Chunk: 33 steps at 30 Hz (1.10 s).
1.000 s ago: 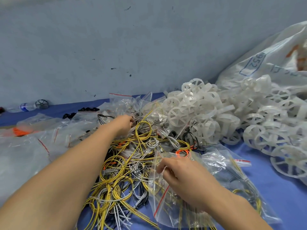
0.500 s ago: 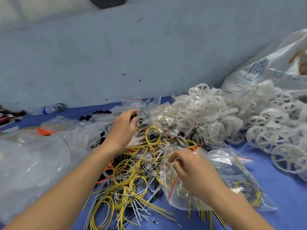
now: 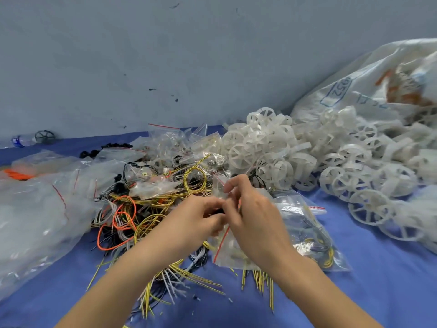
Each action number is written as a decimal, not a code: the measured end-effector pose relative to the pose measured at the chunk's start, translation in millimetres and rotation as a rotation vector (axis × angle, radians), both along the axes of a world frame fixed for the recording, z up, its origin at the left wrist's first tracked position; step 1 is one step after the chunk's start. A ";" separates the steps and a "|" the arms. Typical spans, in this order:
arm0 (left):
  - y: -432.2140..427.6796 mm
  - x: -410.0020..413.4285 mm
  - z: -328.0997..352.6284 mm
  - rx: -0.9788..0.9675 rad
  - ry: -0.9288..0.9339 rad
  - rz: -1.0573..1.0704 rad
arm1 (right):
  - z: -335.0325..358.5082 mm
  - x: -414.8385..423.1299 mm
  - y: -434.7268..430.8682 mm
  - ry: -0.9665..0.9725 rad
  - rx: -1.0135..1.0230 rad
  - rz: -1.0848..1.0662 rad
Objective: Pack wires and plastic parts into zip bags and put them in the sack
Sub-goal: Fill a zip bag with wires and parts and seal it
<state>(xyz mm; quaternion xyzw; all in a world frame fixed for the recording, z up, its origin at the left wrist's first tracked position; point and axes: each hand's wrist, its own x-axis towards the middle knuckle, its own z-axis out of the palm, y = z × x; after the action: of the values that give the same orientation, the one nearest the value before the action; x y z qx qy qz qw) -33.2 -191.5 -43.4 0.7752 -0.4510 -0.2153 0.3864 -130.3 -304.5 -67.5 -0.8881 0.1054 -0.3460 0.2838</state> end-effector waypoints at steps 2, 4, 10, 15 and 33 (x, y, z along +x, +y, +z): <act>-5.7 -2.7 -5.0 0.034 0.057 0.015 | 3.1 1.0 8.0 -0.014 -0.068 0.002; -10.7 -9.8 -10.0 -0.032 0.272 0.018 | 5.5 1.8 13.4 -0.030 -0.097 0.009; -23.3 -16.4 -16.9 -0.297 0.978 -0.103 | 6.8 2.2 10.7 -0.034 -0.096 0.013; -21.7 -3.9 -6.9 -0.285 0.910 0.043 | 5.5 0.9 9.9 -0.022 -0.081 0.028; -115.6 30.0 6.5 0.066 -0.454 0.134 | -27.8 13.4 5.3 0.404 -0.244 0.108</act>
<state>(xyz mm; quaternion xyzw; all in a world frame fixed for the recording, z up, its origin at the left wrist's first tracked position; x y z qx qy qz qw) -3.1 -307.0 -36.9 0.8440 -0.4668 -0.0241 0.2631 -116.9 -299.2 -95.2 -0.9712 0.0698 -0.1560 0.1657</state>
